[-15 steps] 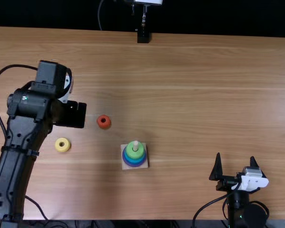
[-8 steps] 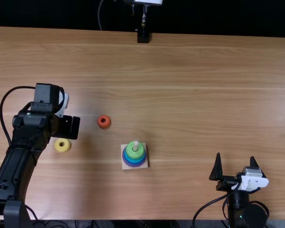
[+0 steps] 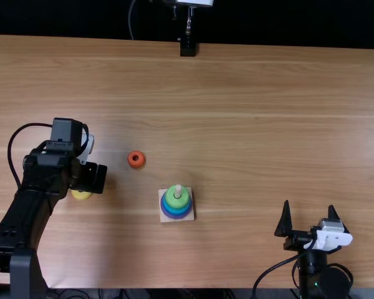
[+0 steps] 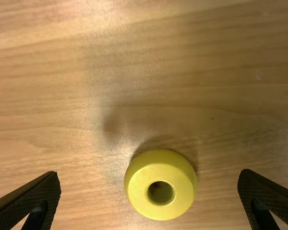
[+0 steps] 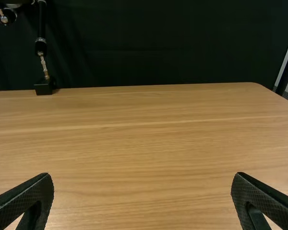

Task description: Build the Hanoi tower: stack the rings onto the peg from bottom to top in this color order: purple, dark blue, light blue, dark green, light green, yellow, orange.

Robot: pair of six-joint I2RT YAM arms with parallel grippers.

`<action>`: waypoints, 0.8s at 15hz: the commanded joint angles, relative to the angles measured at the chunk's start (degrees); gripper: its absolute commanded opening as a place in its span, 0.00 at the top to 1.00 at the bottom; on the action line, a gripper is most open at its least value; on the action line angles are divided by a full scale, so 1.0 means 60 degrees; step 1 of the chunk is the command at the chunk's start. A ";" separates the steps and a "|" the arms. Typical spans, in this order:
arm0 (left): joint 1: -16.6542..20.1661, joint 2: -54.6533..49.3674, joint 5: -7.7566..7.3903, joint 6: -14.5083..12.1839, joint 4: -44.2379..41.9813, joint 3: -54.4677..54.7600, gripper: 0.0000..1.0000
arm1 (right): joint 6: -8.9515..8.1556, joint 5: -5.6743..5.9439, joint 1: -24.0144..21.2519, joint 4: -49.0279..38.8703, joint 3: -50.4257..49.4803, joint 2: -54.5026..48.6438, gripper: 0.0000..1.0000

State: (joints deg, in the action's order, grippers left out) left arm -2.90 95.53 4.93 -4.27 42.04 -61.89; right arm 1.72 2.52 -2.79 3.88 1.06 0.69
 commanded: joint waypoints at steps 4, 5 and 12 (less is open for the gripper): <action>0.0146 0.0676 -0.0048 -0.0044 0.0024 0.0412 0.00 | -0.0022 0.0001 -0.0092 0.0225 -0.0103 -0.0115 0.00; 0.0146 0.0778 -0.0048 -0.0044 0.0024 0.0427 0.00 | -0.0022 0.0001 -0.0092 0.0225 -0.0103 -0.0115 0.00; 0.0439 0.0852 -0.1173 0.0044 0.0024 0.0515 0.03 | -0.0022 0.0001 -0.0092 0.0225 -0.0103 -0.0115 0.00</action>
State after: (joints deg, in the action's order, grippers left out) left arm -0.86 99.94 1.02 -4.21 42.09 -59.86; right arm 1.63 2.52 -2.79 3.88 1.06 0.69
